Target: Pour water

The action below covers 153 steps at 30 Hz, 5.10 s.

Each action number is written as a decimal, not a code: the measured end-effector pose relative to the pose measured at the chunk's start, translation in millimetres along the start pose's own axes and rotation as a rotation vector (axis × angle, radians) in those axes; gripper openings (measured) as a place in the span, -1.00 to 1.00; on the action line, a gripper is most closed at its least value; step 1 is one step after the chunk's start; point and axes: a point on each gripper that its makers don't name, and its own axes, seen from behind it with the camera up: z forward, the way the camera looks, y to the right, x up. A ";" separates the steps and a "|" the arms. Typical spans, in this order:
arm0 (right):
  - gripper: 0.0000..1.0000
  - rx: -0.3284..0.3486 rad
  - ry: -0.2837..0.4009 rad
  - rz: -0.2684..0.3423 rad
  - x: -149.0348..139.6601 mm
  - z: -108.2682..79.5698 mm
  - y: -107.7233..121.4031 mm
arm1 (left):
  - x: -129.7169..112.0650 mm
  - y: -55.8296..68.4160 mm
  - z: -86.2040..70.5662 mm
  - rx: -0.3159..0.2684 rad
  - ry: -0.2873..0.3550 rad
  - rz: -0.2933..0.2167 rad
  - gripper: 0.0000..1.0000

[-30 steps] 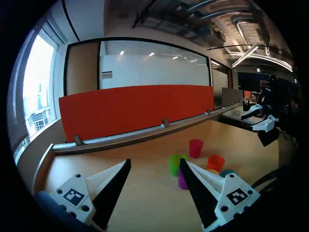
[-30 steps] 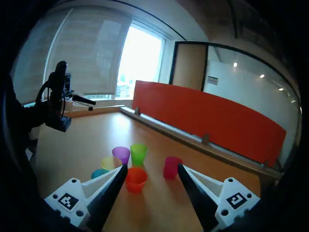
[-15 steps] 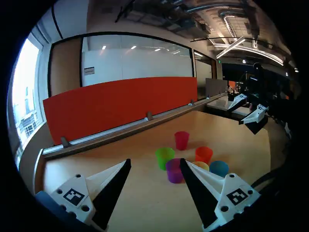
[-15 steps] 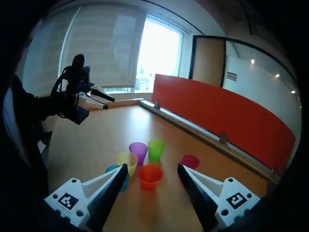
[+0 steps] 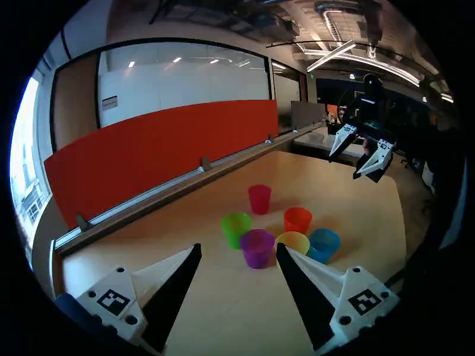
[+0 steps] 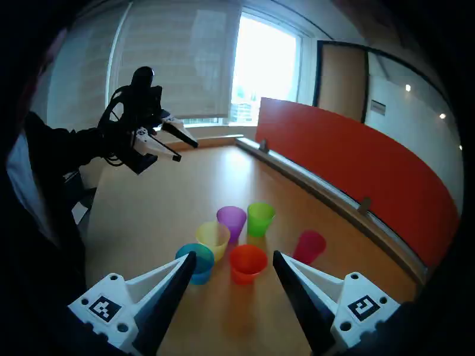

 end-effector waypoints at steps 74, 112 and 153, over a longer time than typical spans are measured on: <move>0.99 0.247 -0.184 -0.064 -94.0 142.3 -75.9 | -6.5 -2.7 19.2 -0.014 -0.017 0.032 0.87; 0.80 0.141 0.051 0.028 -31.1 112.9 -61.1 | -6.2 -5.3 19.8 0.006 -0.011 0.042 0.87; 0.81 0.058 0.386 0.055 69.0 70.8 -39.9 | 8.1 -16.8 67.3 -0.057 -0.031 0.071 0.87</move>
